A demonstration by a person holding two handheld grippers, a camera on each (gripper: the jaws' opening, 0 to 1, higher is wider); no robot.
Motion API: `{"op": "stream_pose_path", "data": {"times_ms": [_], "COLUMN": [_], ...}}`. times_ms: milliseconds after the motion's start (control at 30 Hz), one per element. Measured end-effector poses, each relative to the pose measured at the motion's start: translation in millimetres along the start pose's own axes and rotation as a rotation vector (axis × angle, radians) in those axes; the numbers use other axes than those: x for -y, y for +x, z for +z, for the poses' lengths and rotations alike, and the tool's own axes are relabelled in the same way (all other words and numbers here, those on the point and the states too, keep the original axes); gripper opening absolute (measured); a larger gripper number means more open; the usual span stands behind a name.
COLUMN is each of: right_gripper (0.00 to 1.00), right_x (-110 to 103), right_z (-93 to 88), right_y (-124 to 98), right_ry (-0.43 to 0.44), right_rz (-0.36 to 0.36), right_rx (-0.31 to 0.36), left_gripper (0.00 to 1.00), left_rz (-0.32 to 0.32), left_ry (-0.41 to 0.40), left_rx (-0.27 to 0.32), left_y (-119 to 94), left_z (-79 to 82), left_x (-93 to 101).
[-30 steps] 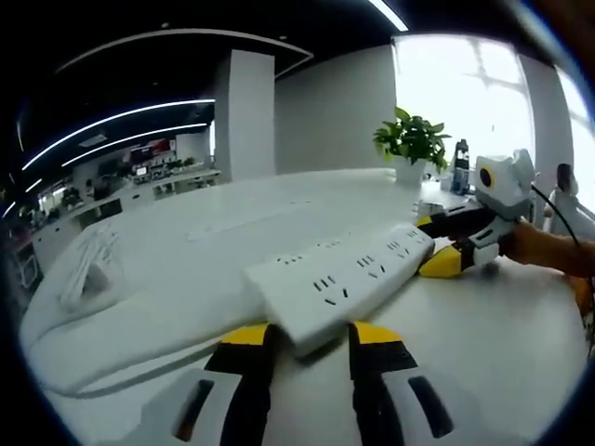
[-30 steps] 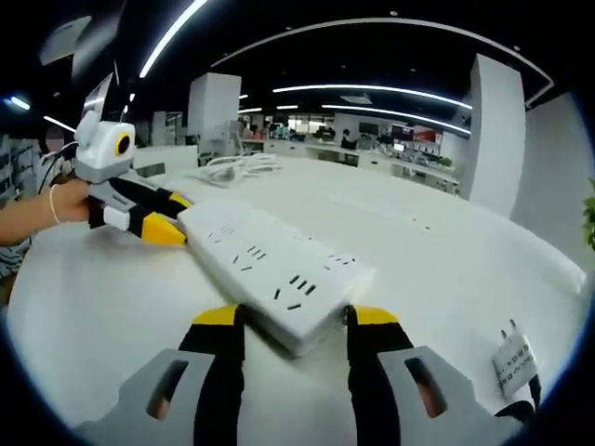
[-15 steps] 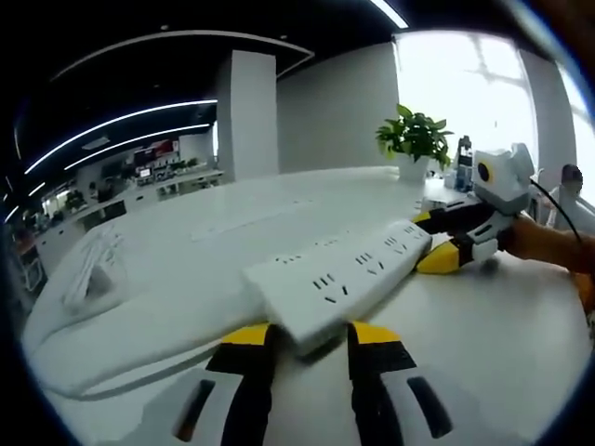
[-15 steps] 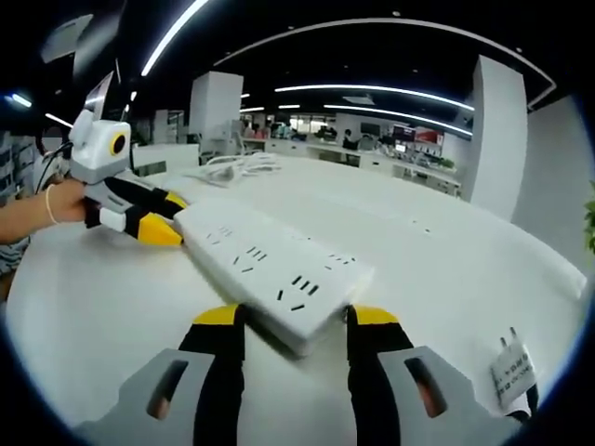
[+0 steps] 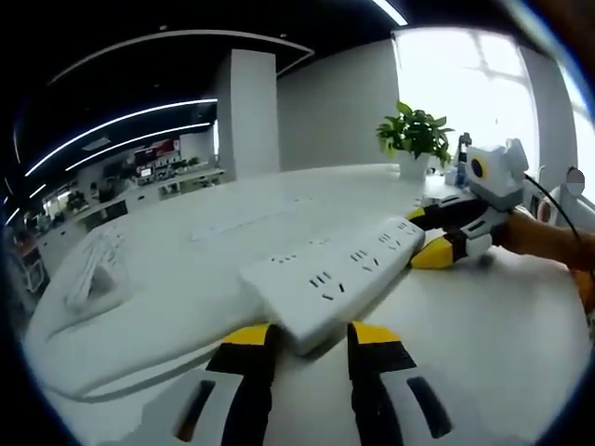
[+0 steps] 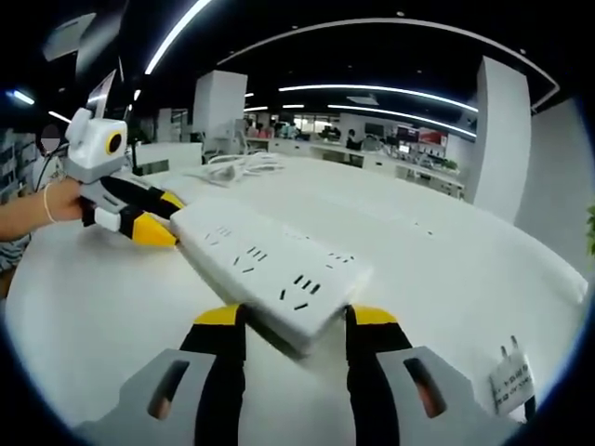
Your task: Straighten the power strip on the desk, plug the charger into it
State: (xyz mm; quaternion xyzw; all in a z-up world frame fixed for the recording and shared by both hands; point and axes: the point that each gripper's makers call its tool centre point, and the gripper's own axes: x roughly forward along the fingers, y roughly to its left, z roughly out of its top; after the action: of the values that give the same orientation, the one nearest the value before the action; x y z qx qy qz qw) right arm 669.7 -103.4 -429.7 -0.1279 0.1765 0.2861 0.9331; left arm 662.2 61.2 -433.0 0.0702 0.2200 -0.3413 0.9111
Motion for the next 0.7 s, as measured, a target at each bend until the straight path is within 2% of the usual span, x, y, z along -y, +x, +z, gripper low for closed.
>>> {"op": "stream_pose_path", "data": {"times_ms": [700], "right_gripper": [0.41], "right_x": [-2.2], "right_z": [-0.4], "right_y": [-2.3], "right_ry": [0.001], "right_rz": [-0.010], "right_rx": [-0.003], "left_gripper": [0.30], "left_rz": [0.003], "left_ry": [-0.004], "left_rx": [0.001], "left_y": [-5.2], "left_z": [-1.5], "left_x": [2.8]}}
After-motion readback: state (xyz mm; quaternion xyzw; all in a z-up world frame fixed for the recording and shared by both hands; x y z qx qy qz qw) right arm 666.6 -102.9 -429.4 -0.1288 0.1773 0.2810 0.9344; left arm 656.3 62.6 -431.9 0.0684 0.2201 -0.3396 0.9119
